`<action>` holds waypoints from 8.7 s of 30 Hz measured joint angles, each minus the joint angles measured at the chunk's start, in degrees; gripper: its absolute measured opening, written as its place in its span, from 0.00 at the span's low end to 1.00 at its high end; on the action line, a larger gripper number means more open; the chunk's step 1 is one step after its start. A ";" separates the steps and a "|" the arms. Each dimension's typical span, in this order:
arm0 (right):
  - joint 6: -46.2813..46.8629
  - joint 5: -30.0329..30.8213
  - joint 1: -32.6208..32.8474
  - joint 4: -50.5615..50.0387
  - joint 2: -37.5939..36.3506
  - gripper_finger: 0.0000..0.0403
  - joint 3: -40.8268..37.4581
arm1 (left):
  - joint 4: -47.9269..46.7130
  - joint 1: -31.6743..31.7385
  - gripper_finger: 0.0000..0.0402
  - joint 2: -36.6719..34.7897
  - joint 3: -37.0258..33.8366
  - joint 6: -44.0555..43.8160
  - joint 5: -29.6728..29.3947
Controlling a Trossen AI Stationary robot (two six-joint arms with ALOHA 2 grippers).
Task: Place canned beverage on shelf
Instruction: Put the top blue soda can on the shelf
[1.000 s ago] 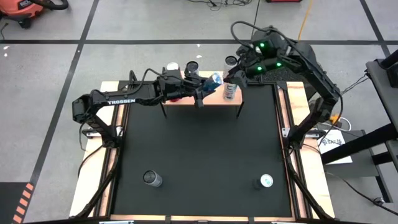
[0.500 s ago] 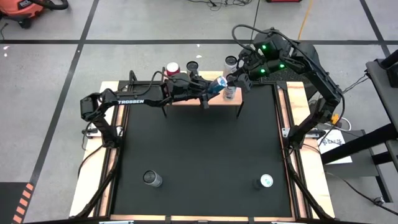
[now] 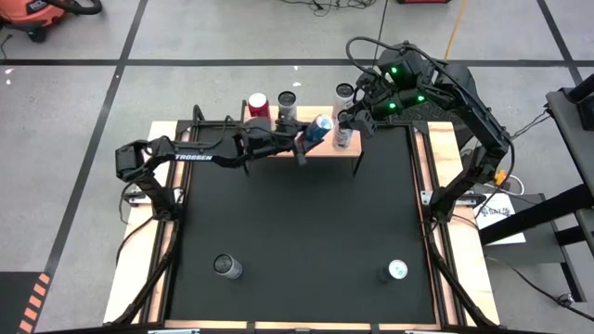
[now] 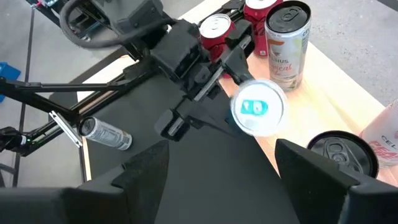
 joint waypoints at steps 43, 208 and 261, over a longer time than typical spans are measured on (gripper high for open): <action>-0.15 -0.07 0.00 2.18 0.46 0.68 -0.04 | 37.70 -4.42 0.55 13.64 -9.05 -4.39 -20.68; -2.97 -0.26 3.42 0.66 0.46 0.68 -0.04 | 2.16 0.00 0.68 6.58 -2.64 0.03 -15.89; -4.03 -0.08 3.39 0.01 2.46 0.68 0.02 | -7.05 1.60 0.68 1.38 -2.62 -1.51 -12.90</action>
